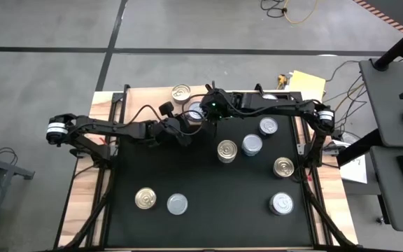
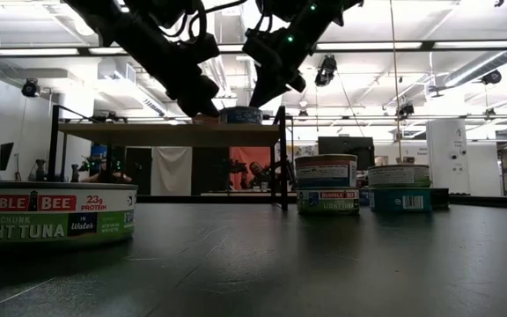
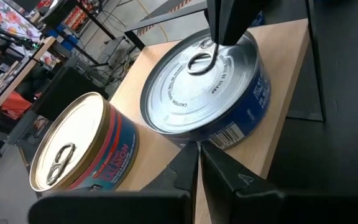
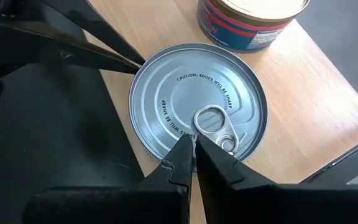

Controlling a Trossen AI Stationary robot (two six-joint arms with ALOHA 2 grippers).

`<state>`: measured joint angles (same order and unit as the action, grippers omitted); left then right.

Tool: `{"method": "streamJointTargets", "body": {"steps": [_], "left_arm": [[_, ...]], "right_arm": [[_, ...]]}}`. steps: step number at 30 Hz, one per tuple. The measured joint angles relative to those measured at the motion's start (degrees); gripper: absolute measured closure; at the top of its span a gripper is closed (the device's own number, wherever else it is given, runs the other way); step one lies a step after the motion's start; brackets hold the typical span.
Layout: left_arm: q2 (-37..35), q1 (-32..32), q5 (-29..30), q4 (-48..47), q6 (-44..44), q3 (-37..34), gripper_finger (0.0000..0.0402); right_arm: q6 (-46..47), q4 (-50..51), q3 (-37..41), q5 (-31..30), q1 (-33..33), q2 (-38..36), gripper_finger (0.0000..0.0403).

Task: Stack canned seafood by type on shelf
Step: Put the blue tuna can on the shelf

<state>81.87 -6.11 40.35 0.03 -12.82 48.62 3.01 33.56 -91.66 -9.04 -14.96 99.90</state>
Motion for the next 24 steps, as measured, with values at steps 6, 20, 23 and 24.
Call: {"method": "streamJointTargets", "body": {"steps": [6,20,23,24], "left_arm": [[0.00,0.10,1.50,-0.12,-0.06,0.00,0.0353],[-5.22,2.73,-8.39,-5.70,-1.70,0.09,0.0317],[-7.31,2.53,-23.04,-3.51,-4.09,0.09,0.0323],[-7.78,2.37,-25.19,-1.96,-4.86,0.09,0.0325]], "right_arm": [[0.00,-0.02,0.00,-0.04,-0.02,-0.01,0.0390],[-4.10,-3.17,-0.09,-0.13,-2.44,-1.25,0.0390],[-6.04,-4.09,-0.09,-0.13,-4.29,-1.27,0.0390],[-6.85,-4.49,-0.09,-0.15,-4.80,-1.27,0.0390]]}}
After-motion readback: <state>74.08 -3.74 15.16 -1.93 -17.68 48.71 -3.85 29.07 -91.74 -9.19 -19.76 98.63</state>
